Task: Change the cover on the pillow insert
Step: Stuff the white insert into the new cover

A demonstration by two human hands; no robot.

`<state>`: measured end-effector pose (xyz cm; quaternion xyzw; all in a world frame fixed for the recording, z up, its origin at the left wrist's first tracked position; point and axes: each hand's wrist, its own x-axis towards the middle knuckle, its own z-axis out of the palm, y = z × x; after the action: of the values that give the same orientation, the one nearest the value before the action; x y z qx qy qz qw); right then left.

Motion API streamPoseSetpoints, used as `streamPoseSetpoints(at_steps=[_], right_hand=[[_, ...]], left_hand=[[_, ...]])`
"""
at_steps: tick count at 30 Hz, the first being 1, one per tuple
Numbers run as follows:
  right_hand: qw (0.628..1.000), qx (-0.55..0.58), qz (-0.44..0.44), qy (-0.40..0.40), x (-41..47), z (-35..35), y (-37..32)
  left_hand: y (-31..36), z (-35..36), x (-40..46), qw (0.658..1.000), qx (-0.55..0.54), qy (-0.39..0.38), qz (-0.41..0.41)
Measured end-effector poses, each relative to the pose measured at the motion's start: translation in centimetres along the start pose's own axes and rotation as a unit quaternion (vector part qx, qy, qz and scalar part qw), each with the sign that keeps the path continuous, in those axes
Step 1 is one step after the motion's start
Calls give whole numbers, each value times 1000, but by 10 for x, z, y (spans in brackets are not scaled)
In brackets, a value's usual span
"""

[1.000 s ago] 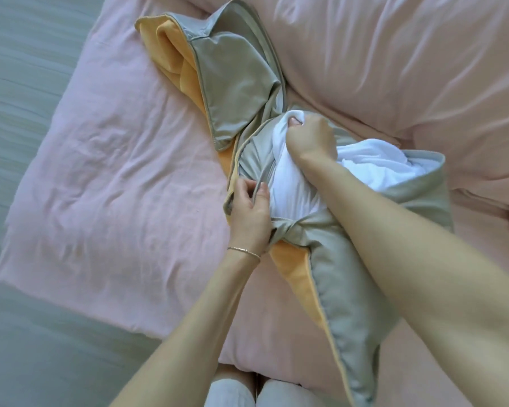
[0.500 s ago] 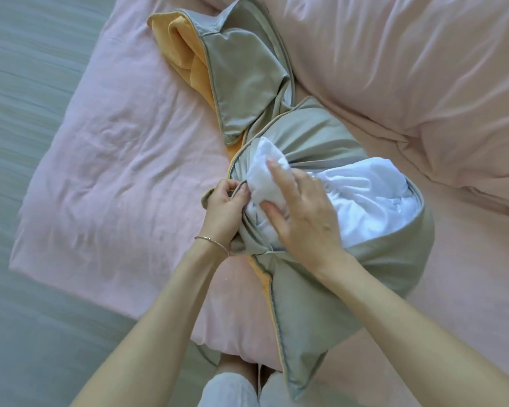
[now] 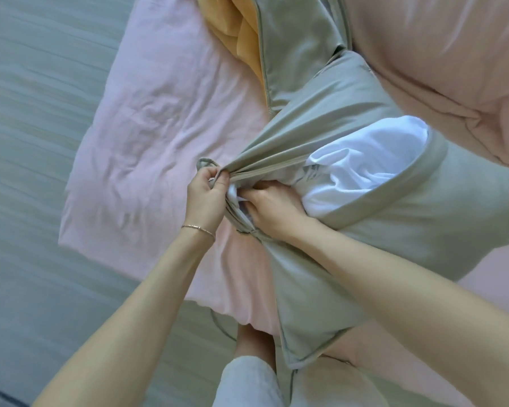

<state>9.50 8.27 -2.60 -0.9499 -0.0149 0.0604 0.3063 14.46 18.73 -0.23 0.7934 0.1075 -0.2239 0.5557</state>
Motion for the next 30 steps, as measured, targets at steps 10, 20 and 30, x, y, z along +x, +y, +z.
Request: streamPoseSetpoints(at_steps=[10,20,30], right_hand=[[978,26,63,-196,75,40,-17],[979,6,114,-171,107,60,-23],[932,-213,-197,-216,86,5,-6]], left_hand=[[-7,-35,39,999,-31,-13,-8],[-14,-54,83,999,10,-51,-14],[7,-50,94,996,11,-71,-46]])
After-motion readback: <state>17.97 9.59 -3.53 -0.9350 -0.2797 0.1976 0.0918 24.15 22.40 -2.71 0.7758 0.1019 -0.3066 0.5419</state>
